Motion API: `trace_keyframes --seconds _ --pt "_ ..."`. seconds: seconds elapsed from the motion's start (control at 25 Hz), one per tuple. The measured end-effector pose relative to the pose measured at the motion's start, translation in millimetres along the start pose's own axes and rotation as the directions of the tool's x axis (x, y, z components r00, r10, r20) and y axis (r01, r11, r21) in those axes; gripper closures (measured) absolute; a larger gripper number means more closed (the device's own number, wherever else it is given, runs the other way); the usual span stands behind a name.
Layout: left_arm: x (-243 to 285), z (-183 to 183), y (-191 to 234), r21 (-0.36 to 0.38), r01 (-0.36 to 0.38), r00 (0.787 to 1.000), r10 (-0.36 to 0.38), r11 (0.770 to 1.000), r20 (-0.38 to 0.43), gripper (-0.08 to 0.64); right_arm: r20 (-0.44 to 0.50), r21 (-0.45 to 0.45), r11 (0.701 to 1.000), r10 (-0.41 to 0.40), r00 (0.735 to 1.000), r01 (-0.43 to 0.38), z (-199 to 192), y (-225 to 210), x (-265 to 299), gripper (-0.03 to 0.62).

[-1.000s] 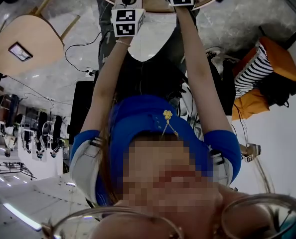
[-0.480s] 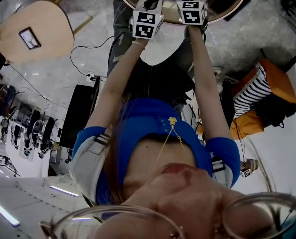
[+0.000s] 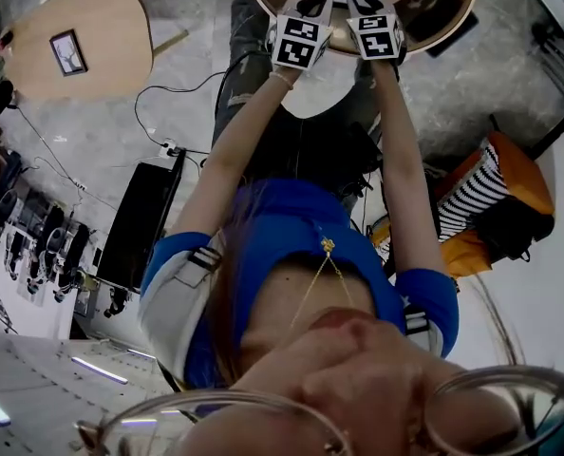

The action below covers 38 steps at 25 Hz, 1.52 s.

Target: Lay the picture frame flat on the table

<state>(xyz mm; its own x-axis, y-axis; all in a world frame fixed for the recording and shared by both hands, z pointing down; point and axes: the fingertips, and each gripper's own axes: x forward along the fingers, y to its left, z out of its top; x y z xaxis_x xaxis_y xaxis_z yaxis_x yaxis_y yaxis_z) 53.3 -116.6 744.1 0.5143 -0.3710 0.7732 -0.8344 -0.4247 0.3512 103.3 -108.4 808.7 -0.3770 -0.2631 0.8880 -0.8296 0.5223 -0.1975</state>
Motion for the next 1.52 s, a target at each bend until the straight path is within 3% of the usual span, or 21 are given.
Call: trace_keyframes --seconds 0.08,0.12,0.56,0.8,1.24,1.52 --pt "-10 4 7 0.002 -0.011 1.0 0.011 1.0 0.004 0.565 0.01 -0.023 1.0 0.006 1.0 -0.006 10 9 -6 0.582" --pt "-13 6 11 0.002 -0.014 1.0 0.014 1.0 0.008 0.565 0.011 -0.031 0.999 0.013 1.0 -0.013 15 13 -7 0.591" --pt "-28 26 10 -0.003 0.021 1.0 -0.021 1.0 0.015 0.565 -0.03 -0.127 0.989 0.07 0.997 -0.073 36 41 -19 0.591" --pt "-39 40 -4 0.009 0.034 0.999 -0.034 0.999 0.025 0.565 -0.007 -0.177 0.979 0.105 0.994 -0.105 49 46 -41 0.591" --pt "-86 94 -20 0.123 -0.016 0.986 -0.004 0.992 0.164 0.565 0.168 -0.168 0.983 0.107 0.98 -0.079 110 42 -110 0.591" --pt "-116 125 -49 0.123 0.003 0.974 -0.031 0.992 0.226 0.565 0.269 -0.169 0.984 0.093 0.959 -0.048 137 38 -161 0.591"
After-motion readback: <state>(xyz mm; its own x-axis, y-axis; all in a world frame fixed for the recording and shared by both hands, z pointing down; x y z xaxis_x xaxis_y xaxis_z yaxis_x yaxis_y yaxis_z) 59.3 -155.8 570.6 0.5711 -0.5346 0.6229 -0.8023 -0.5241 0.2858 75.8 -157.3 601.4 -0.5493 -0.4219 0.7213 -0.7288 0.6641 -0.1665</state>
